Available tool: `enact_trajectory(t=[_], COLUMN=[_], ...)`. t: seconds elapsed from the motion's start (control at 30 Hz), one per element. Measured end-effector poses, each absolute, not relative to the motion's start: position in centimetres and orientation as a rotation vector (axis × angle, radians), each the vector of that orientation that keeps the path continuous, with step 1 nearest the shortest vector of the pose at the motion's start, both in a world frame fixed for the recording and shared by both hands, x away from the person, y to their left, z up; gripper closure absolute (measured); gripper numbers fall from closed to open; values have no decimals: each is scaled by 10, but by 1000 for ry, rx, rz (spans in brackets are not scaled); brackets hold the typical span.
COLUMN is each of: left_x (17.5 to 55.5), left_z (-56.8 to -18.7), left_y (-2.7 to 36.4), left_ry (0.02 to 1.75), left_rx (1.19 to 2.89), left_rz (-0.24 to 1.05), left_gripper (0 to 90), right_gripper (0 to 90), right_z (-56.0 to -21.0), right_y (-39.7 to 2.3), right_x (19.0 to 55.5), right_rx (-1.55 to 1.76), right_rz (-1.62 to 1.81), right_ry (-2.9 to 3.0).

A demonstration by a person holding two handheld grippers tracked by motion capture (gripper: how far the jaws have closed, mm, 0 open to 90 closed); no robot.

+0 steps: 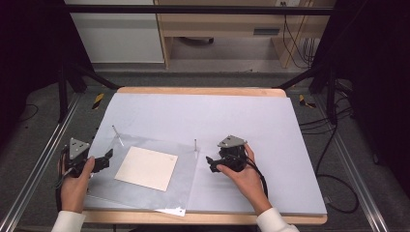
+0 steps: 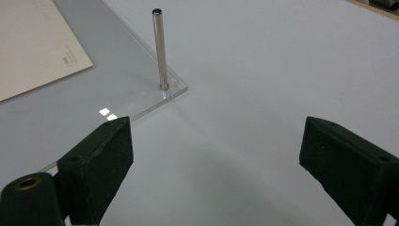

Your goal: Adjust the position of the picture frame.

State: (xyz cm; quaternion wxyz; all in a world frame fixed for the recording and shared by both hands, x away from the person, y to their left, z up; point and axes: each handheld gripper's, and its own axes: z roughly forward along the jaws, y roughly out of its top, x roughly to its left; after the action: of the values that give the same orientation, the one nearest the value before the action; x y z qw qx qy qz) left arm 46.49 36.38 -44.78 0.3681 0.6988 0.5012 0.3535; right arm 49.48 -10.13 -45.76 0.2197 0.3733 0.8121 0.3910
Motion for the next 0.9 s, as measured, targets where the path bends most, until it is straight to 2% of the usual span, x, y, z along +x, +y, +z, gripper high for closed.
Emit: enact_trajectory(t=[0.3,0.33,0.5,0.7,0.83,0.87,0.9], left_x=[466,465,464,461,460,460,460], left_z=[-448,-448,-446,-445,-444,-443,-442], left_y=[363,364,364,366,368,368,368], left_ry=[1343,1346,1345,1342,1336,1333,1328], left_rx=[1771,1746,1730,1732,1717,1714,1712], left_rz=[875,878,929,925,917,917,920], left_gripper=[52,52,46,51,54,57,57], right_gripper=[125,165,253,267,321,400,400], right_z=[-460,-461,-455,-439,-436,-437,-437], right_y=[-96,-94,-91,-85,-76,-72,-72], right_x=[492,492,486,483,481,484,484], right_rx=[969,948,894,882,906,945,945], right_rz=[1045,1042,1029,1005,993,1001,1001], right_ry=[2271,2272,2265,2278,2286,2293,2293])
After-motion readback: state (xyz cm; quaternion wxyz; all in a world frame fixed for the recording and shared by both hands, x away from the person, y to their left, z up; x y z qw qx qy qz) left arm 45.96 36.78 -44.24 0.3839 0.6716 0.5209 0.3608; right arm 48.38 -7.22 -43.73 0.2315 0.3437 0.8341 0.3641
